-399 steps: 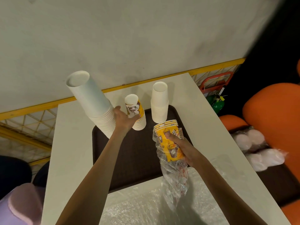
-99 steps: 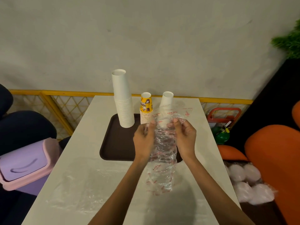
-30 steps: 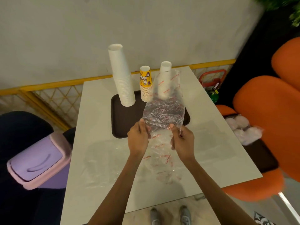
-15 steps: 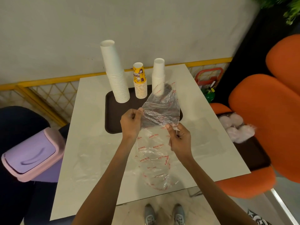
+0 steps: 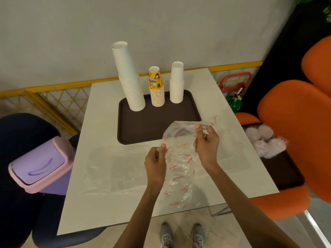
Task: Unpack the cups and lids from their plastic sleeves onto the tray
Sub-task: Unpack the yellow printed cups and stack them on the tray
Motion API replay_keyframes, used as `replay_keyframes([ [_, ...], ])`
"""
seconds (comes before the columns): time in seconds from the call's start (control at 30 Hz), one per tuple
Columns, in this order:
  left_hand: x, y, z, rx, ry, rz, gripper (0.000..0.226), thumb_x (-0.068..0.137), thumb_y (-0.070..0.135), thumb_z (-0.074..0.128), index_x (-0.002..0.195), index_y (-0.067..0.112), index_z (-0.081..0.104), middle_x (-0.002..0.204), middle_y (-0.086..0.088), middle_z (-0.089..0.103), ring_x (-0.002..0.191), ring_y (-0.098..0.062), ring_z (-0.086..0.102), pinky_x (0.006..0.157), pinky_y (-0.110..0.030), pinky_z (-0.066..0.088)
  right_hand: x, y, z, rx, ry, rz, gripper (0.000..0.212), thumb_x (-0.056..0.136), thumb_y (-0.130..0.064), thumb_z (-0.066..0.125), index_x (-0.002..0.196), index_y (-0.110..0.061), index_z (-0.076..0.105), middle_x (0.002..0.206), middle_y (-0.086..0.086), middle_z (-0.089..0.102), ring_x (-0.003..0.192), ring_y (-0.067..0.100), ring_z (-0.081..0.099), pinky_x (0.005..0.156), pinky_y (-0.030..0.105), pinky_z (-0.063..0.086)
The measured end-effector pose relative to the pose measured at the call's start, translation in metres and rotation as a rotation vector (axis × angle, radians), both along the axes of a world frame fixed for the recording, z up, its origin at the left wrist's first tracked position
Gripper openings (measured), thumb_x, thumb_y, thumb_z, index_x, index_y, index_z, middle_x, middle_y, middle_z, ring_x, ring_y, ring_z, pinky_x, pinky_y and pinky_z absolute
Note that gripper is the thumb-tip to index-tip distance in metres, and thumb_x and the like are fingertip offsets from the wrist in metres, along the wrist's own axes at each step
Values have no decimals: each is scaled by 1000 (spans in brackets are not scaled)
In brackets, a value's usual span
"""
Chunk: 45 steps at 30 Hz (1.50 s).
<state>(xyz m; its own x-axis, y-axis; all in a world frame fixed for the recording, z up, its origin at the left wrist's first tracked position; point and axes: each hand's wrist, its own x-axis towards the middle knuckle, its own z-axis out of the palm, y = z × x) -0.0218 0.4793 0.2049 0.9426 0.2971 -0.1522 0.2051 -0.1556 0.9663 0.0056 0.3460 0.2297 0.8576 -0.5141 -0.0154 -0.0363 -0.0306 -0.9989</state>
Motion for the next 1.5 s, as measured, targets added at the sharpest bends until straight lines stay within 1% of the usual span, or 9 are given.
replay_keyframes([
  [0.17, 8, 16, -11, 149, -56, -40, 29, 95, 28, 52, 81, 4, 59, 74, -5, 60, 69, -20, 57, 62, -19, 46, 14, -19, 2, -90, -18, 54, 16, 94, -18, 58, 95, -2, 60, 48, -1, 53, 34, 5, 47, 36, 17, 40],
  [0.27, 8, 23, -20, 120, -51, 5, 21, 97, 25, 51, 85, 10, 60, 73, 2, 60, 67, -14, 55, 61, -20, 45, 16, -26, -1, -43, 22, 81, 18, 96, -26, 52, 106, -13, 60, 69, 2, 64, 47, 4, 57, 42, 17, 46],
  [0.4, 5, 18, -30, 74, -35, 21, 18, 99, 23, 48, 90, 14, 60, 76, 4, 62, 61, -9, 55, 54, -14, 43, -9, -5, -19, 82, 241, 259, 52, 88, -55, 37, 113, -14, 58, 83, 8, 69, 66, 17, 64, 54, 26, 53],
  [0.57, 5, 17, -34, 62, -39, -50, 19, 98, 24, 48, 86, 14, 59, 66, 1, 60, 55, -8, 55, 50, -16, 46, -28, 24, -50, -57, 226, 84, 33, 100, -32, 42, 97, -4, 62, 64, 2, 64, 44, 7, 56, 43, 17, 46],
  [0.73, 23, 14, -27, 106, 122, -30, 25, 98, 34, 46, 90, 14, 58, 81, 5, 61, 71, -12, 60, 60, -12, 45, -26, 31, -53, -203, 171, 39, 20, 99, -25, 45, 96, -10, 58, 54, -1, 55, 39, 3, 52, 41, 13, 41],
  [0.83, 31, 17, -28, 228, 59, -3, 20, 98, 27, 48, 87, 12, 56, 81, -3, 61, 72, -13, 56, 61, -12, 41, -26, 32, -55, -211, 135, 16, 15, 98, -23, 48, 94, -13, 59, 49, -1, 51, 37, 6, 48, 40, 18, 42],
  [0.97, 38, 30, -28, 101, -17, 114, 19, 99, 18, 47, 86, 5, 53, 70, -6, 52, 63, -18, 50, 58, -21, 40, -25, 17, -57, -206, 124, -86, 15, 99, -17, 47, 96, -11, 61, 46, 0, 48, 36, 8, 46, 39, 22, 41],
  [1.3, 66, 22, -13, 42, 489, -152, 49, 96, 54, 39, 109, 10, 58, 95, -2, 61, 73, -13, 53, 75, -28, 41, -23, 28, -54, -244, 95, 72, 17, 98, -19, 48, 103, -10, 61, 48, -2, 47, 38, 9, 45, 42, 29, 44],
  [1.5, 65, 25, -10, 103, 753, -351, 55, 92, 64, 34, 88, 16, 60, 82, 3, 54, 78, -13, 48, 70, -25, 38, -27, 27, -47, -165, 73, 153, 16, 99, -18, 45, 107, -15, 58, 52, 1, 49, 39, 7, 47, 39, 15, 40],
])
